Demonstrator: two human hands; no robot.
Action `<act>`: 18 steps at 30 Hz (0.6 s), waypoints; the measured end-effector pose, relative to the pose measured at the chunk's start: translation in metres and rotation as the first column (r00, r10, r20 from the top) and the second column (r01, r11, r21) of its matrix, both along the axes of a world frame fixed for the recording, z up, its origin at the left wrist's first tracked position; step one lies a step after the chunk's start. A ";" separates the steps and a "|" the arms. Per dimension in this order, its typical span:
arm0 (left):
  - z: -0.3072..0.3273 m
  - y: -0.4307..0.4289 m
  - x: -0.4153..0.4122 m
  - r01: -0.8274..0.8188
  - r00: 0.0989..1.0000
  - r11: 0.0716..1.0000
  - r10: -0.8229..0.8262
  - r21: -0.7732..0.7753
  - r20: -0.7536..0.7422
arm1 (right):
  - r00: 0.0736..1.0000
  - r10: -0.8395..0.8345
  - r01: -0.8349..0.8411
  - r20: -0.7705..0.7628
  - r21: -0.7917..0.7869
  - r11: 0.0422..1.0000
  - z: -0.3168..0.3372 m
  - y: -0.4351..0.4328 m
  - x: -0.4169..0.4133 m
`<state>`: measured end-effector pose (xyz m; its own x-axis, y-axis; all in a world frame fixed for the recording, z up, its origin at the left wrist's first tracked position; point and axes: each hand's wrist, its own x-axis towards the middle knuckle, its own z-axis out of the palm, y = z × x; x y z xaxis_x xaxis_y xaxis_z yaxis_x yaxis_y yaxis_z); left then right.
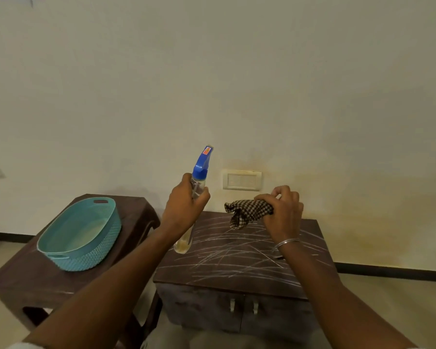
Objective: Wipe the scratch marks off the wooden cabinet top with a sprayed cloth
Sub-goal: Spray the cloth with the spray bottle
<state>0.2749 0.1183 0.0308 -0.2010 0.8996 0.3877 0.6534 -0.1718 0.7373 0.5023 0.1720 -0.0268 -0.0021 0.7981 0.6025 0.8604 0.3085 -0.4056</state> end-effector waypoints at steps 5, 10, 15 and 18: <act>-0.004 -0.001 -0.004 -0.010 1.000 1.000 0.010 -0.026 -0.017 | 0.920 0.045 -0.058 0.390 0.021 0.998 -0.002 -0.001 -0.002; -0.003 -0.002 -0.009 -0.010 1.000 1.000 0.009 -0.021 -0.026 | 0.927 0.077 -0.026 0.367 -0.141 0.990 0.000 -0.002 -0.013; -0.004 -0.004 -0.012 -0.020 1.000 0.999 0.019 -0.043 -0.004 | 0.965 0.260 -0.235 0.040 -0.317 0.919 -0.005 0.004 -0.018; -0.005 -0.006 -0.012 -0.016 1.000 0.999 0.016 -0.041 -0.001 | 0.885 0.287 -0.385 -0.367 -0.228 0.895 -0.011 0.005 -0.025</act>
